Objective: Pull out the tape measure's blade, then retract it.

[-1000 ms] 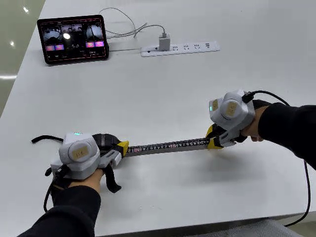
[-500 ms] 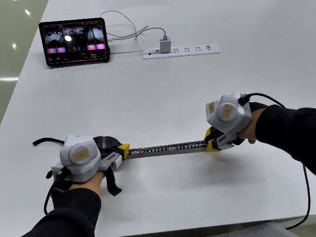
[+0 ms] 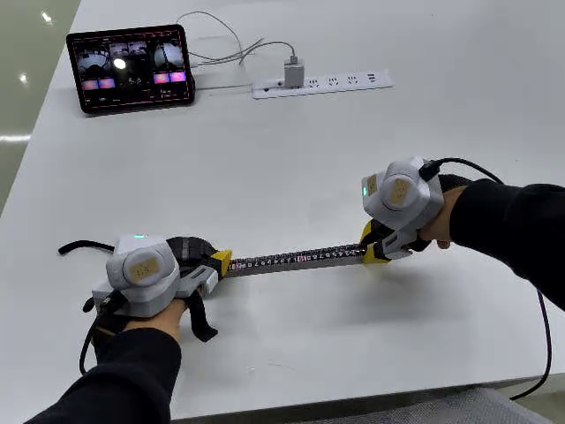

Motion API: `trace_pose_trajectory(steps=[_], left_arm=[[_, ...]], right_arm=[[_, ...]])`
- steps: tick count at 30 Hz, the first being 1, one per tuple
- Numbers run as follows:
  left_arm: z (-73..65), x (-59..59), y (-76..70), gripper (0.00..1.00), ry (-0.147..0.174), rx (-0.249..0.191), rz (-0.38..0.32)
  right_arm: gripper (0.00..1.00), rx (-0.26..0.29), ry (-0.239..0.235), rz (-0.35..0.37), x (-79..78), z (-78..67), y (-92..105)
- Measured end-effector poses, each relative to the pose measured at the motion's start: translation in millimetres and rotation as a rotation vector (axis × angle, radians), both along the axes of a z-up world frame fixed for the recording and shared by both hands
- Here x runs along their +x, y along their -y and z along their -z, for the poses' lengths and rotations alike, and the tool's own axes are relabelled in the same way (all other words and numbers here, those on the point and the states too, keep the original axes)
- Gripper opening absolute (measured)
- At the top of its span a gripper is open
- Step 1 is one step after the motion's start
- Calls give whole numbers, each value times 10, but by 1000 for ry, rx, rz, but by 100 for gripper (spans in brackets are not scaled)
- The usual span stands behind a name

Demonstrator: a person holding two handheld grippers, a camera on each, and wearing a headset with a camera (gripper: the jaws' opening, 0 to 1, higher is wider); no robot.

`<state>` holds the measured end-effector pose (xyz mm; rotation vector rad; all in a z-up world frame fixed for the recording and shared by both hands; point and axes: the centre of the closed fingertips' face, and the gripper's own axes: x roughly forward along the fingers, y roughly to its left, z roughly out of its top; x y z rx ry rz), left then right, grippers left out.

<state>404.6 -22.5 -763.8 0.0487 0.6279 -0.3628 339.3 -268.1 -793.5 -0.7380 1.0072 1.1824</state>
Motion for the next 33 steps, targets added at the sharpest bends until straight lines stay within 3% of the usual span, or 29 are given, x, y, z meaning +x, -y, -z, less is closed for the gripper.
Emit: trace_pose_trajectory(steps=[33], left_arm=[[-5,18,5,65,-7,0,0]], right_arm=[[10,2,1,-1,15,-15,-105]])
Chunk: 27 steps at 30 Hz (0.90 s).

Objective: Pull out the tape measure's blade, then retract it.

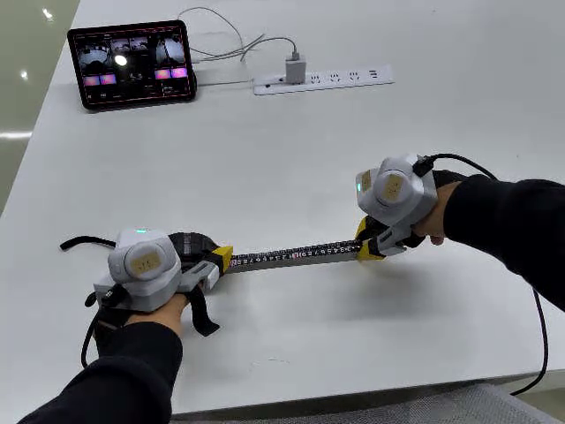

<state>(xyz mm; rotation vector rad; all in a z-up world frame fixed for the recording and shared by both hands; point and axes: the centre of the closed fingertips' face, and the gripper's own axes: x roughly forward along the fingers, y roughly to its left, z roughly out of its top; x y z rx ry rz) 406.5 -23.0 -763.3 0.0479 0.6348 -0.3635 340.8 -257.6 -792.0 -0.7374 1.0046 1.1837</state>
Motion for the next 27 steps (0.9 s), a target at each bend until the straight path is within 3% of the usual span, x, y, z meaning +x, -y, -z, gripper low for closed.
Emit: trace_pose_trajectory(steps=[27], left_arm=[[10,1,-8,65,-4,3,-1]], right_arm=[[9,-24,0,13,34,28,-76]])
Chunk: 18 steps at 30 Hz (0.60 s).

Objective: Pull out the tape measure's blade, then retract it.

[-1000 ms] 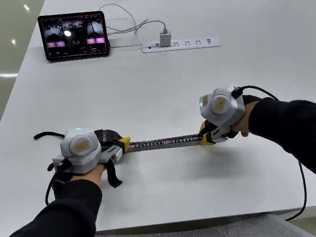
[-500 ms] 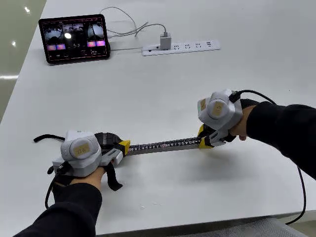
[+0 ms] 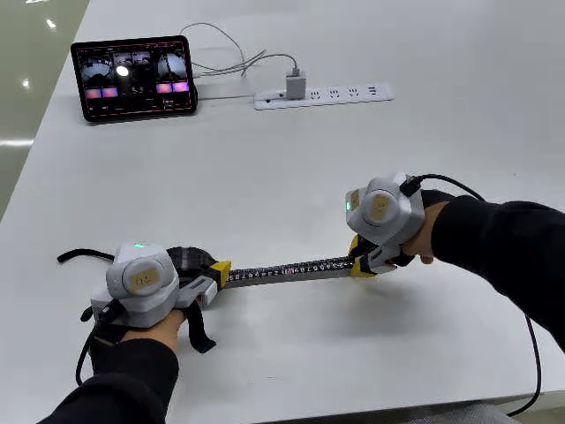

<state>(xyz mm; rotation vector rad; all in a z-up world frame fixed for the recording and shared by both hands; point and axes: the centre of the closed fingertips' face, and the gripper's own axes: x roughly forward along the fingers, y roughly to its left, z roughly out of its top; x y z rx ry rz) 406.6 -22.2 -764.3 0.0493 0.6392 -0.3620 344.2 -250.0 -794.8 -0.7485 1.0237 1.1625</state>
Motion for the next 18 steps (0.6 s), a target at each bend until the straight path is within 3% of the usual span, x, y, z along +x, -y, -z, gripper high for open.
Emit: trace_pose_trajectory(steps=[9,18], left_arm=[[2,-1,-2,65,0,2,0],[10,-5,0,65,-4,1,0]], right_arm=[[9,-38,-7,-23,15,8,-30],[9,-34,-6,-16,-1,6,-45]])
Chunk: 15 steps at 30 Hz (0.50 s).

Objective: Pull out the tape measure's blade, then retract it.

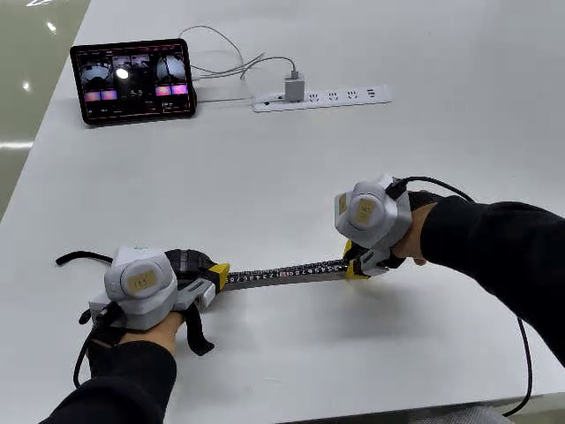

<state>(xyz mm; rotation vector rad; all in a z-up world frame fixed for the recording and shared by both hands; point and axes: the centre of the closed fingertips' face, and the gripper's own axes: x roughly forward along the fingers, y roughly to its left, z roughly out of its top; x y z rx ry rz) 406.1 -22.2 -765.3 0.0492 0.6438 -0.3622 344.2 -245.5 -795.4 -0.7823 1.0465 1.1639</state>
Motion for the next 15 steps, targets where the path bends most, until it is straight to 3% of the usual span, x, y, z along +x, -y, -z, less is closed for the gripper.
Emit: trace_pose_trajectory(steps=[15], left_arm=[[4,0,1,65,-2,-1,-1]], right_arm=[[9,12,2,12,16,-3,-53]])
